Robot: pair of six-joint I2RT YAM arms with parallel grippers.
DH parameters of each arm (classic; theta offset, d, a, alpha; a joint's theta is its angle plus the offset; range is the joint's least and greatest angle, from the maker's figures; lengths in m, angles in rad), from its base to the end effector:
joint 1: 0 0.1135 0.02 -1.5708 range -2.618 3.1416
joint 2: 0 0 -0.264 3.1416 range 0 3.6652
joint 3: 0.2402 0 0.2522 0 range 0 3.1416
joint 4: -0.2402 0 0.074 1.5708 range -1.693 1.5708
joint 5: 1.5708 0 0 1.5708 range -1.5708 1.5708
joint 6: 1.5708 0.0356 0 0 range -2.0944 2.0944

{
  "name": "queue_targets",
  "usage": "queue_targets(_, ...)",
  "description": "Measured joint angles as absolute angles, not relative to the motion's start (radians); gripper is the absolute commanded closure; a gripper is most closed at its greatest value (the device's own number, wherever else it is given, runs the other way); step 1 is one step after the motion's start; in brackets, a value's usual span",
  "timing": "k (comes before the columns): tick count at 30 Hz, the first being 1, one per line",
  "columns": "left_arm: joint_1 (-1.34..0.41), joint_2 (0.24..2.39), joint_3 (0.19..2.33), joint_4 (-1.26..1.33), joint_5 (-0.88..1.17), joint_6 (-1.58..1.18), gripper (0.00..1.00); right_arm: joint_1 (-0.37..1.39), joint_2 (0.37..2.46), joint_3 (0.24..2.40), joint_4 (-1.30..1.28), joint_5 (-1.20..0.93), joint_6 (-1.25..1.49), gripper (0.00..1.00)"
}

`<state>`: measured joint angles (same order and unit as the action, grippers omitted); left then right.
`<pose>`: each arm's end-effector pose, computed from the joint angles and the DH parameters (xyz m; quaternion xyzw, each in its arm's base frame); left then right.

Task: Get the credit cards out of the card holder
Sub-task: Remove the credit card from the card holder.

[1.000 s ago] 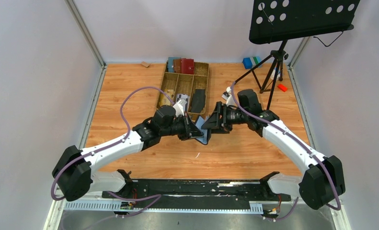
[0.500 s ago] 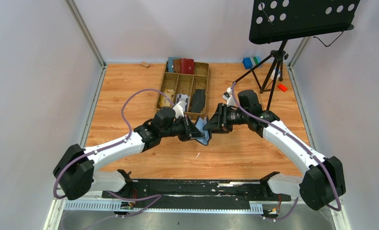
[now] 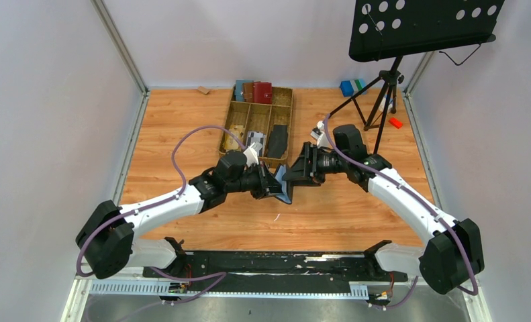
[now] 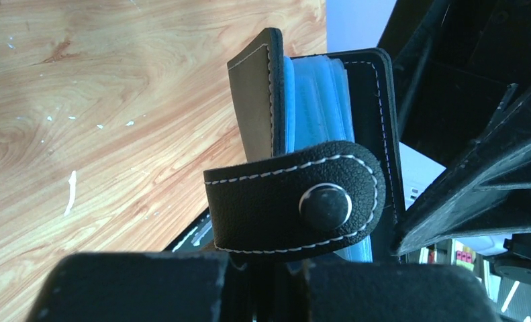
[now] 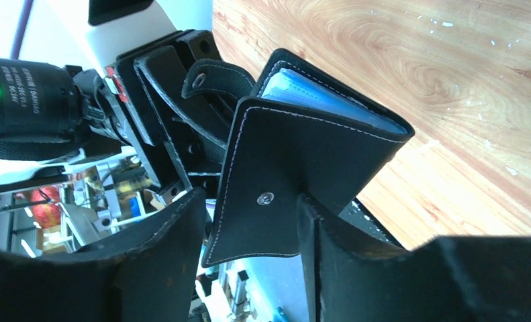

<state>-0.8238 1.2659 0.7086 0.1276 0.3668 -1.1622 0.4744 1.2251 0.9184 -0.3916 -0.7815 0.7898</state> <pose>0.1794 -0.2125 0.2420 -0.0422 0.8323 -0.5287 0.1615 0.2183 0.1403 0.2813 -0.0273 0.8529 0.5093 0.1112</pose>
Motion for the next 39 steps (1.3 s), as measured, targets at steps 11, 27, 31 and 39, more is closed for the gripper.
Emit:
queue_targets(11, -0.826, 1.265, 0.781, -0.009, 0.344, -1.085, 1.0, 0.477, 1.237, 0.935, -0.443, -0.774, 0.751, 0.55)
queue_targets(27, -0.83, 1.252, 0.795, -0.113, 0.284, -1.044, 1.0, 0.477, 1.272, 0.957, -0.546, -0.749, 0.714, 0.66)
queue_targets(31, -0.83, 1.252, 0.795, -0.107, 0.287, -1.045, 1.0, 0.477, 1.262, 0.957, -0.523, -0.749, 0.723, 0.65)
queue_targets(39, -0.83, 1.252, 0.795, -0.086, 0.29, -1.045, 1.0, 0.477, 1.251, 0.957, -0.5, -0.749, 0.731, 0.65)
